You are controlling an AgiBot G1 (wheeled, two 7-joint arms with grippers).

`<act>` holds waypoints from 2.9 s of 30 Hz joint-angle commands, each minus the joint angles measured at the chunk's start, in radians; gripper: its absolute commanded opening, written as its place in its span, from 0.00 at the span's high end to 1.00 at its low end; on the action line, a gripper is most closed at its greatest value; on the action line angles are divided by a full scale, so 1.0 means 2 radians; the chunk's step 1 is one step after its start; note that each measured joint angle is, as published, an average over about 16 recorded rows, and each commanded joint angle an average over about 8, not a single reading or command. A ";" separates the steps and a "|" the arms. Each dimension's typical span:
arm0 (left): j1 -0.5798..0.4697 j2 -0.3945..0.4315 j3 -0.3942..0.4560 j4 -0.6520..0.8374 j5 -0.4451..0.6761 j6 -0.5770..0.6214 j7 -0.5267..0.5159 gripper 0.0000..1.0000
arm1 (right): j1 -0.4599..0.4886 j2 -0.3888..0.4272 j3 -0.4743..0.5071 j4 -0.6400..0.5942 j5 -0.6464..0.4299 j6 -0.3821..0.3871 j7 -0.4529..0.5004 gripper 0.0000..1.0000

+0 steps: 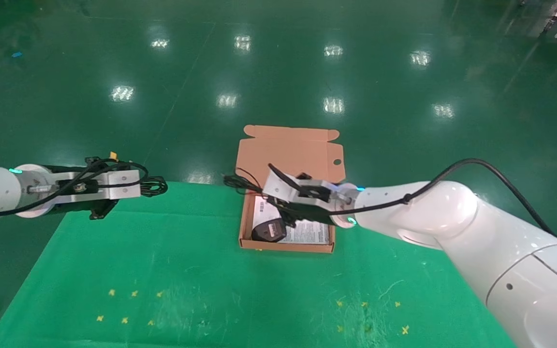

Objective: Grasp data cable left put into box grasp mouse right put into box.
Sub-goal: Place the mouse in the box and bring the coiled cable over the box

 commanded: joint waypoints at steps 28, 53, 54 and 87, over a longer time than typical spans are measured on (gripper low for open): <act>0.009 0.093 0.011 0.092 -0.027 -0.090 0.055 1.00 | 0.020 0.083 -0.045 0.020 -0.001 -0.006 0.061 0.00; 0.000 0.242 0.135 0.280 -0.267 -0.268 0.271 0.97 | 0.040 0.339 -0.074 0.295 -0.085 0.019 0.206 0.00; -0.001 0.242 0.144 0.279 -0.274 -0.271 0.273 0.84 | 0.040 0.343 -0.075 0.301 -0.088 0.019 0.213 0.00; -0.026 0.224 0.175 0.258 -0.303 -0.309 0.260 0.00 | 0.083 0.331 -0.061 0.306 -0.115 0.044 0.217 0.00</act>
